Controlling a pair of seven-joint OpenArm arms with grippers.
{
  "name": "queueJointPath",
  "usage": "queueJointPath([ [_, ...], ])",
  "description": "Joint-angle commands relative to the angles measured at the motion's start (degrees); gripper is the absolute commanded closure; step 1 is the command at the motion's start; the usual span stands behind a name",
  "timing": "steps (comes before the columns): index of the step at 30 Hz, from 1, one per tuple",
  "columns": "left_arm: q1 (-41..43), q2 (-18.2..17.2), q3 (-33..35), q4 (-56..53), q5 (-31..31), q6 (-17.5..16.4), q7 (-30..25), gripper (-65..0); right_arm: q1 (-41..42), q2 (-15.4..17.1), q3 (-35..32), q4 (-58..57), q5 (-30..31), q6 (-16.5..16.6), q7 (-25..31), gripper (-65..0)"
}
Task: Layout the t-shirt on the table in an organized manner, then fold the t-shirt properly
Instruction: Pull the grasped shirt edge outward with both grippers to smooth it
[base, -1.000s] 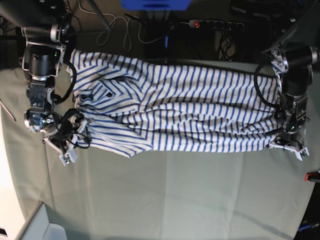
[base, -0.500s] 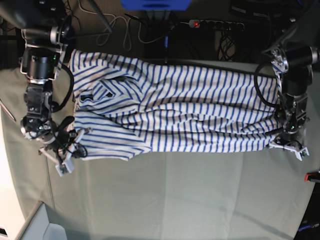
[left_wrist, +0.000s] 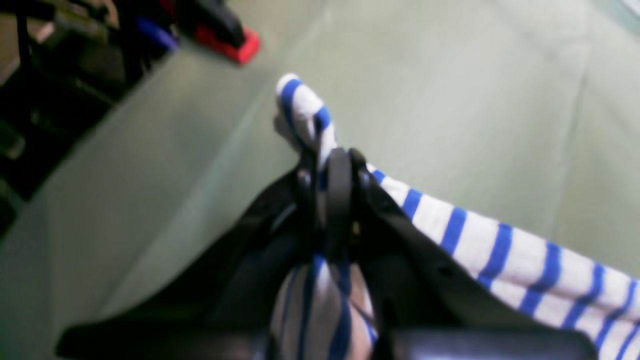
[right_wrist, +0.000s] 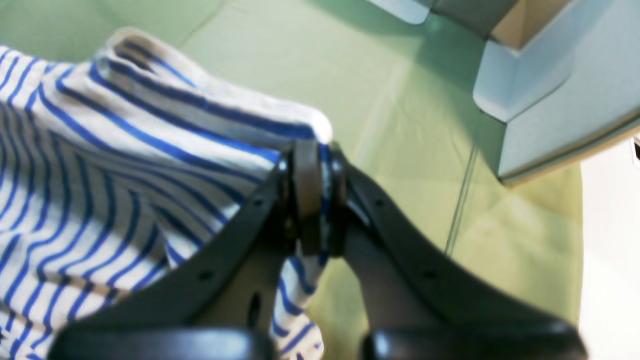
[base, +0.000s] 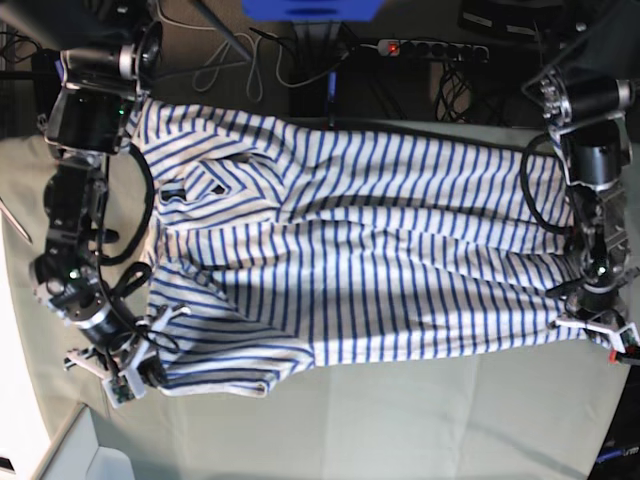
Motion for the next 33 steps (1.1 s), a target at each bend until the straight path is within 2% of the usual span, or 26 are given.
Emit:
queueJointPath([
  [1,-1.57,-1.08,0.14,2.64,-0.06,0.21,-1.9,-0.2,2.78,-0.04,0.22,0.94,0.92,0.82,2.09,0.0],
  [10,-1.65,-1.08,-0.12,3.43,-0.06,0.21,-1.9,-0.2,9.82,-1.36,-0.05,-1.26,0.92,0.82,2.09,0.0],
  [15,-1.57,-1.08,-0.04,3.43,-0.06,0.21,-1.9,-0.2,10.17,-1.19,-0.05,-1.87,0.92,0.82,2.09,0.0],
  [22,-1.04,-1.34,-0.12,3.43,-0.06,0.21,-1.9,-0.2,1.99,-1.71,-0.05,5.25,0.92,0.82,2.09,0.0],
  [25,0.28,-1.43,-0.12,3.78,-0.06,0.21,-2.34,-0.2,-3.9,-3.47,0.22,10.61,0.92,0.82,2.09,0.0],
  [29,2.48,-1.52,-0.21,4.05,-0.06,0.21,-2.52,-0.2,-12.25,-4.26,0.13,16.41,0.92,0.82,2.09,0.0],
  [33,3.09,-1.52,-0.21,3.52,-0.06,0.21,-2.52,-0.2,-19.81,-7.16,0.04,22.3,0.92,0.82,2.09,0.0],
])
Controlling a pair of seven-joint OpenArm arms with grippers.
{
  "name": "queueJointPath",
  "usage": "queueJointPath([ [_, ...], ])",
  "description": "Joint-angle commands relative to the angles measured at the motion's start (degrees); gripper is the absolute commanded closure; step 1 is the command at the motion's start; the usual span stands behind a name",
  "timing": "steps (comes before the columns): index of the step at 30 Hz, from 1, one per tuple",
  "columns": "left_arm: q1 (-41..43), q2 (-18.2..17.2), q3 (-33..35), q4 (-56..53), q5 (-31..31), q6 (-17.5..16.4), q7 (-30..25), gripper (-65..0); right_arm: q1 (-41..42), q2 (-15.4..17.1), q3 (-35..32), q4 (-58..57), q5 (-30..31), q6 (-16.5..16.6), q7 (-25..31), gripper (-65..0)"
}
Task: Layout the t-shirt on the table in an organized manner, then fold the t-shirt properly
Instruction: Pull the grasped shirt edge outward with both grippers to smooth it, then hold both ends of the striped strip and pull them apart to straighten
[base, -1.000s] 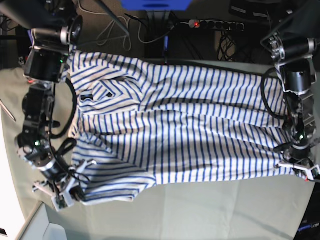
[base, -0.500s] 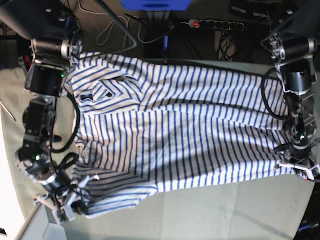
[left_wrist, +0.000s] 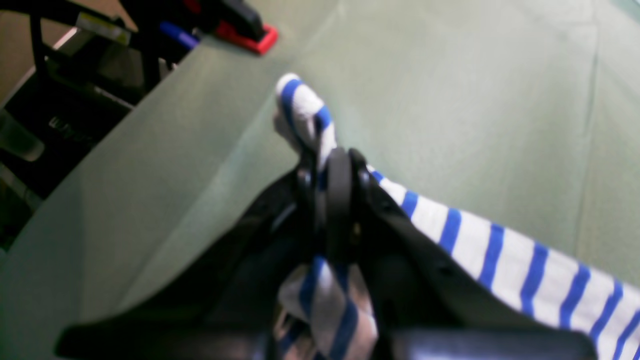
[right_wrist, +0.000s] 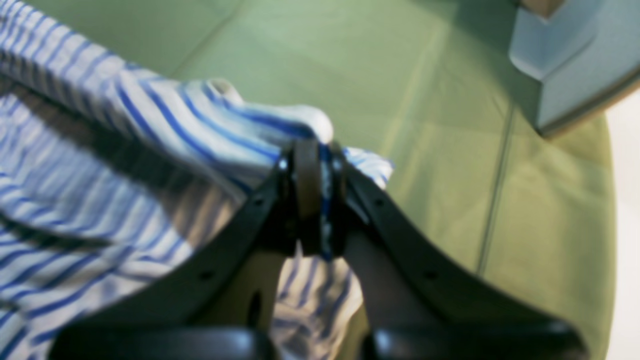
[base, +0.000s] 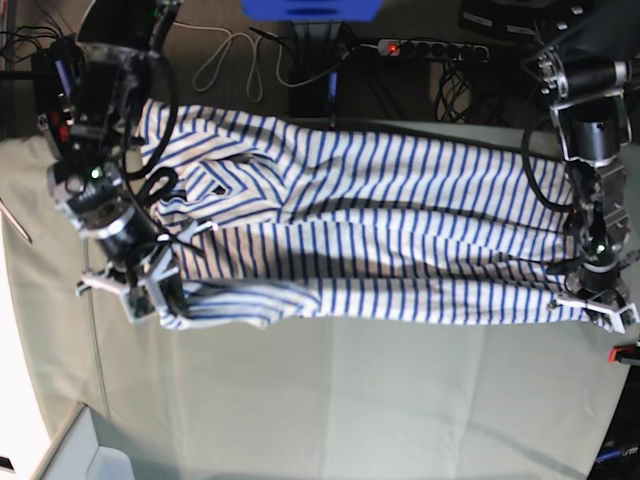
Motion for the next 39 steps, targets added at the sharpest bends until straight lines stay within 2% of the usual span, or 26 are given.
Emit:
queueJointPath([
  [1,-1.21,-1.21,-0.15,1.01,0.16,0.19,-1.53,-0.2,-1.02,-0.37,-0.35,2.66,1.03,0.71,2.07,0.0],
  [6,0.2,-1.3,-0.23,1.62,0.16,0.19,-1.53,-0.2,-10.26,-2.04,-1.76,8.03,1.03,0.71,2.07,0.0],
  [10,0.9,-1.3,-0.32,1.62,0.16,0.19,-2.15,-0.2,-12.1,-2.04,-0.71,6.97,1.03,0.71,1.72,0.0],
  [14,3.71,-0.42,-3.31,5.66,0.16,0.19,-5.58,-0.2,-12.1,-1.78,3.07,4.51,1.03,0.71,2.07,0.0],
  [21,11.63,2.3,-3.84,16.21,0.16,0.19,-11.73,-0.2,-12.63,-1.78,3.25,3.63,1.03,0.71,2.07,0.0],
  [29,18.04,2.83,-3.75,16.83,0.16,0.1,-21.14,-0.2,-15.0,-1.78,3.25,3.63,1.03,0.71,2.07,0.0],
  [33,20.24,2.66,-3.75,16.74,0.16,0.1,-23.07,-0.2,-16.58,-1.69,3.34,4.07,1.03,0.71,2.25,0.0],
  [37,21.73,2.66,-3.75,16.92,0.07,0.01,-23.16,-0.2,-19.13,-1.69,3.51,3.72,1.03,0.71,8.05,0.0],
  [39,22.0,2.66,-3.75,16.92,0.07,-2.01,-23.16,-0.2,-20.72,-1.69,3.51,3.63,1.03,0.71,10.95,0.0],
])
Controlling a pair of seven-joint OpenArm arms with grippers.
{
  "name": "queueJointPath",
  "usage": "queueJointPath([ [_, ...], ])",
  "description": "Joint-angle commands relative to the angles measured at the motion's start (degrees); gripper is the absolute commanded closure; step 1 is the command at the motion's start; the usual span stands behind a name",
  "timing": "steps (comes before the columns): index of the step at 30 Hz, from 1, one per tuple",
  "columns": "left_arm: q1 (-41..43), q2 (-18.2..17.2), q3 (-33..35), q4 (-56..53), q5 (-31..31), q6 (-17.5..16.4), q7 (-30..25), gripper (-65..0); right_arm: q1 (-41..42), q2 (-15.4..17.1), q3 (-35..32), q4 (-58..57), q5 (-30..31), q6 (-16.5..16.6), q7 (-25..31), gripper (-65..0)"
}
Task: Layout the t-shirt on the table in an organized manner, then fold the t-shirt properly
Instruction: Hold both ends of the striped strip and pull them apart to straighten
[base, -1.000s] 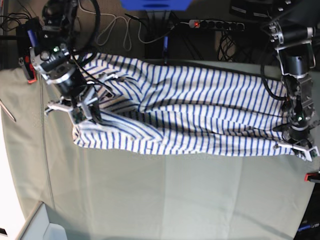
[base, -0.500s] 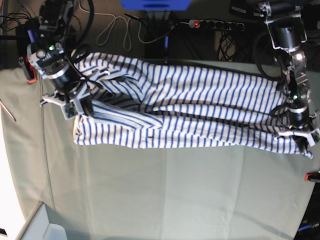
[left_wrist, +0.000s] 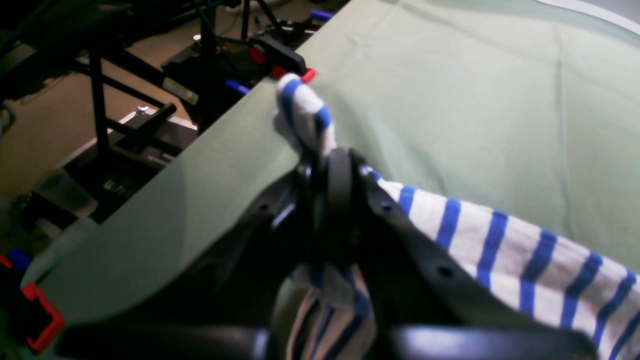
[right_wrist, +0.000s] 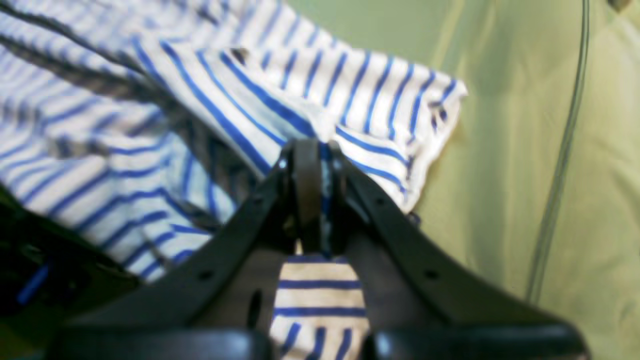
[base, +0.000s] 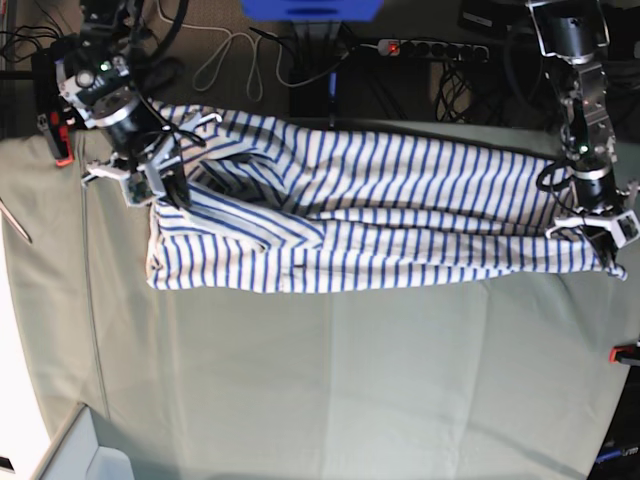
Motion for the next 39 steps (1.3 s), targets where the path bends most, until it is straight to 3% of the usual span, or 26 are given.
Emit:
queueJointPath([
  [1,-0.43,-1.04,-0.17,1.0,-0.01,-2.09,-1.87,-0.2,-0.83,0.17,0.13,0.74,0.68,0.6,2.19,0.0],
  [4,-0.43,-0.95,-0.17,0.48,-0.01,-7.01,-1.87,-0.2,-1.45,0.26,0.21,-1.72,0.68,0.6,4.48,0.0],
  [7,-0.25,-0.95,-0.17,0.48,-0.01,-9.3,-1.61,-0.2,-1.09,0.26,2.94,-5.06,0.68,0.6,6.76,0.0],
  [14,-0.6,-3.59,-0.17,-3.65,0.07,-9.38,-1.69,-0.2,-0.92,1.31,7.51,-9.01,0.68,0.6,11.16,0.0],
  [21,-0.6,-5.35,4.32,-3.83,0.07,-9.38,-1.69,-0.2,-0.83,1.49,7.42,-11.39,0.68,0.6,11.16,0.0],
  [39,1.07,-6.49,4.49,-3.92,0.07,-9.38,-1.52,-0.4,1.02,1.66,7.42,-13.06,0.68,0.6,10.81,0.0],
])
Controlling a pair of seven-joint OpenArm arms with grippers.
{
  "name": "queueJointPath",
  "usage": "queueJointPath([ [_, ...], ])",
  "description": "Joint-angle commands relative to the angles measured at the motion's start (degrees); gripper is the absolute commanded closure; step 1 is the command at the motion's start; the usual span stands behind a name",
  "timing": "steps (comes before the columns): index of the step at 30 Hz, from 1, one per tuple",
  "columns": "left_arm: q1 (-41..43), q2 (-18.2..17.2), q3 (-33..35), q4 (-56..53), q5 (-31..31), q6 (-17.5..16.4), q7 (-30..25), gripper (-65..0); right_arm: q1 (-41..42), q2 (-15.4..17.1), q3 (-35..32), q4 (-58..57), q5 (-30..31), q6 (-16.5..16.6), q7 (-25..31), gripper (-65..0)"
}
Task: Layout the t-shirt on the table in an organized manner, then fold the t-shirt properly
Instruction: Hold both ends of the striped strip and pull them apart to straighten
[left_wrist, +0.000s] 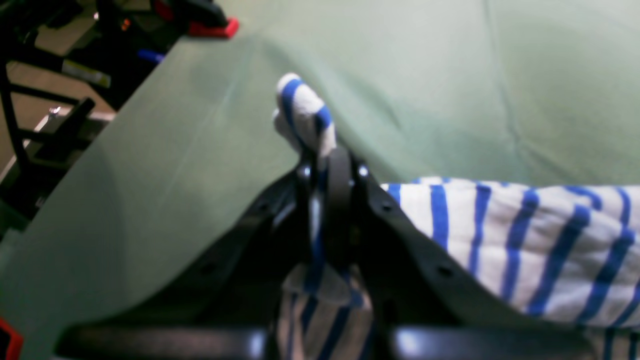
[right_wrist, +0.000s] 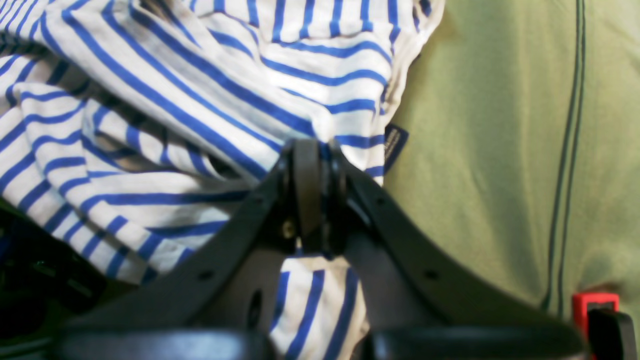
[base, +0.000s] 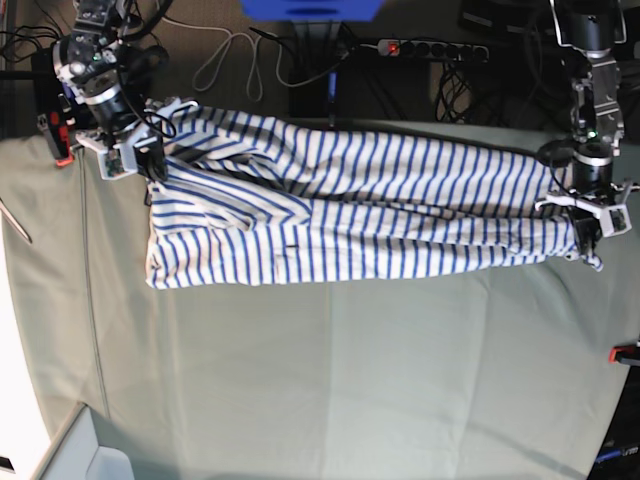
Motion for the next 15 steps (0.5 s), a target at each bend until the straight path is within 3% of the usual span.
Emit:
queueJointPath([
  [1,-0.64,-0.96,-0.16,1.11,-0.43,0.1,-1.65,-0.5,-0.08,0.37,0.14,0.82,0.88,0.62,1.41,0.0],
  [6,-0.46,-0.61,-0.51,1.29,-0.43,0.19,-1.65,-1.9,-0.08,0.2,0.14,0.82,0.88,0.62,1.41,0.0],
  [7,-0.29,-0.61,-0.51,1.29,-0.52,0.54,-1.65,-4.9,-0.08,0.2,0.14,0.82,0.88,0.62,1.41,0.0],
  [9,0.68,-0.52,-0.51,1.99,-2.27,0.63,-1.74,-16.8,-0.08,0.2,0.14,0.82,0.88,0.62,1.41,0.0],
  [13,4.02,-1.13,0.01,7.0,-10.98,0.19,-1.56,-39.7,-0.08,0.2,0.14,0.82,0.88,0.62,1.32,0.0],
  [15,5.6,-1.13,-0.43,9.81,-13.7,0.19,-1.56,-42.2,-0.08,0.2,0.06,0.82,0.88,0.62,1.32,0.0],
])
